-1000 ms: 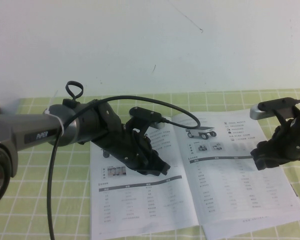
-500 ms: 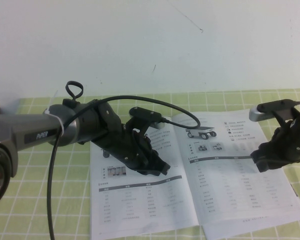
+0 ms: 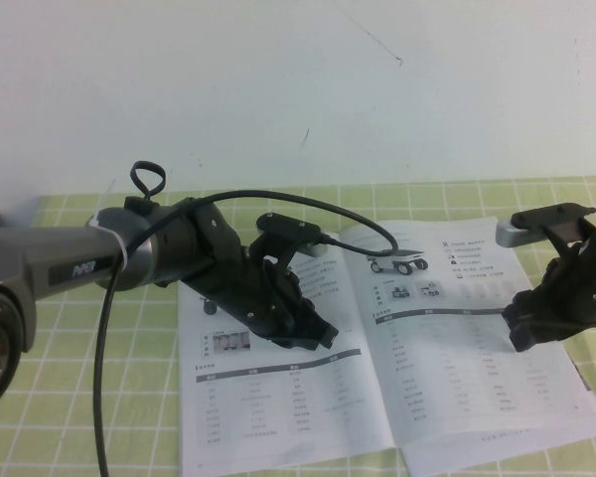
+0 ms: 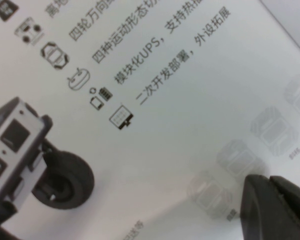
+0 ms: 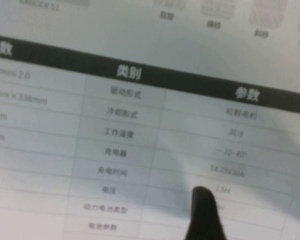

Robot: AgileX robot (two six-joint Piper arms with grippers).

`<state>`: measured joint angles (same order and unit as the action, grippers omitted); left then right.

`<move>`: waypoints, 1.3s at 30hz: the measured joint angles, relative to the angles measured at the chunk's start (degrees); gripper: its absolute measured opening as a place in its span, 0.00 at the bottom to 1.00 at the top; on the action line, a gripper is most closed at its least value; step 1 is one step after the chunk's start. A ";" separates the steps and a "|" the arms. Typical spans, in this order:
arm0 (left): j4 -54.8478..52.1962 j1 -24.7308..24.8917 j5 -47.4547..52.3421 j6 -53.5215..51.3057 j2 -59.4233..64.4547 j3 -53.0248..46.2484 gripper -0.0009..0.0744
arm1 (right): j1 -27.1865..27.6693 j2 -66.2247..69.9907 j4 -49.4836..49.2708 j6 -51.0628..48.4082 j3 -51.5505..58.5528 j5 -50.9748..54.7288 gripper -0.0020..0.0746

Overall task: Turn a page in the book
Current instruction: Open the closed book

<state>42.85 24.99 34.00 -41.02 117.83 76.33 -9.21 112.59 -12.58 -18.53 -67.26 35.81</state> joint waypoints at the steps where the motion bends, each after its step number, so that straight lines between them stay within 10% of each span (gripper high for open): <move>1: 0.00 0.00 0.00 0.00 0.00 0.00 0.01 | 0.10 0.24 -0.59 -0.45 -0.12 0.09 0.60; 15: 0.00 0.00 0.20 -0.10 0.00 0.00 0.01 | 0.42 0.56 -7.37 -6.41 -0.37 -0.20 0.27; 39: 0.71 0.00 0.34 -0.21 0.00 0.00 0.01 | 0.02 2.06 -33.92 -27.68 0.00 3.04 0.25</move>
<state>43.56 24.99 34.34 -41.23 117.83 76.33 -9.18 114.64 -46.50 -46.21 -67.27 38.85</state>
